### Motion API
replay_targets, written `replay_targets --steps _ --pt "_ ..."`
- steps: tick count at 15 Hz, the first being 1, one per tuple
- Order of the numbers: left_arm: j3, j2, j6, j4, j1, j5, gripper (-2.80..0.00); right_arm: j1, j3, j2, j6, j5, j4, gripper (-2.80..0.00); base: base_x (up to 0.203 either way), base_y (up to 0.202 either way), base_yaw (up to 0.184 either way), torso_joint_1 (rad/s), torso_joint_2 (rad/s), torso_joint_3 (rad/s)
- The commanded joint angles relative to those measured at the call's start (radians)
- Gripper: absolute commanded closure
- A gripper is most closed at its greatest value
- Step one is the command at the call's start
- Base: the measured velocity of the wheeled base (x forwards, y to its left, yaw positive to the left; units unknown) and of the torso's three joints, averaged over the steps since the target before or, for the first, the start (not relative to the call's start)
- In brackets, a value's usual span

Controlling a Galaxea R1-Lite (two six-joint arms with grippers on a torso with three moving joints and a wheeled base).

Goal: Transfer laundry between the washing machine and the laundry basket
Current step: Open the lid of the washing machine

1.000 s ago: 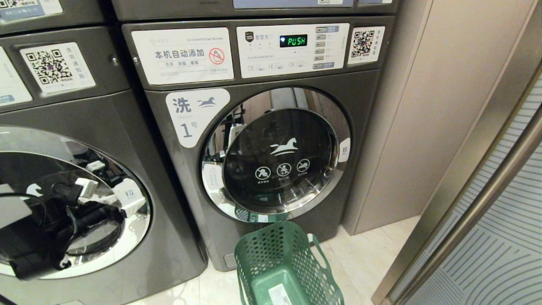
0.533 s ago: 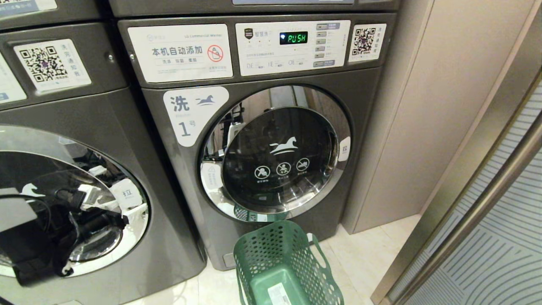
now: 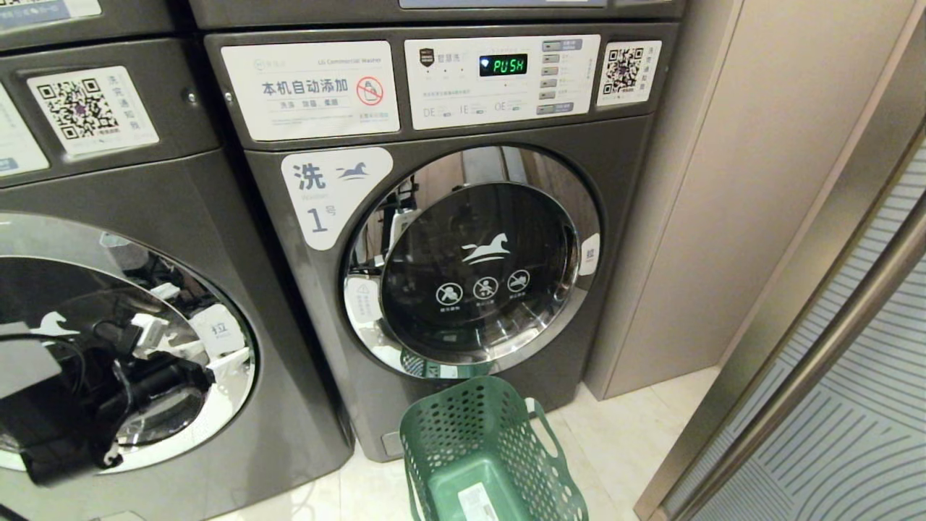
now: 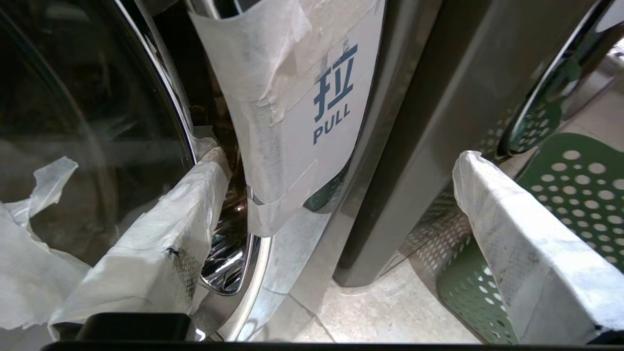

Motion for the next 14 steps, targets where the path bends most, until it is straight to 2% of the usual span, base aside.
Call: replay_targets --steps 1,3,5,7,14 --pt "-0.029 0.014 -0.017 -0.018 0.004 -0.027 -2.8 0.0 0.034 0.001 0.0 0.0 -0.001 0.0 0.0 0.0 0.0 0.0 0.0 0.0" --pt "-0.056 0.026 -0.065 -0.018 0.005 -0.048 -2.8 0.0 0.034 0.001 0.0 0.0 -0.001 0.0 0.0 0.0 0.0 0.0 0.0 0.0" --pt "-0.116 0.046 -0.079 -0.017 0.005 -0.045 -2.8 0.0 0.034 0.001 0.0 0.0 -0.001 0.0 0.0 0.0 0.0 0.0 0.0 0.0" --pt "-0.175 0.072 -0.079 -0.015 -0.001 -0.036 -2.8 0.0 0.034 0.001 0.0 0.0 -0.001 0.0 0.0 0.0 0.0 0.0 0.0 0.0" --pt "-0.177 0.072 -0.071 -0.015 -0.009 -0.024 -2.8 0.0 0.034 0.001 0.0 0.0 -0.001 0.0 0.0 0.0 0.0 0.0 0.0 0.0"
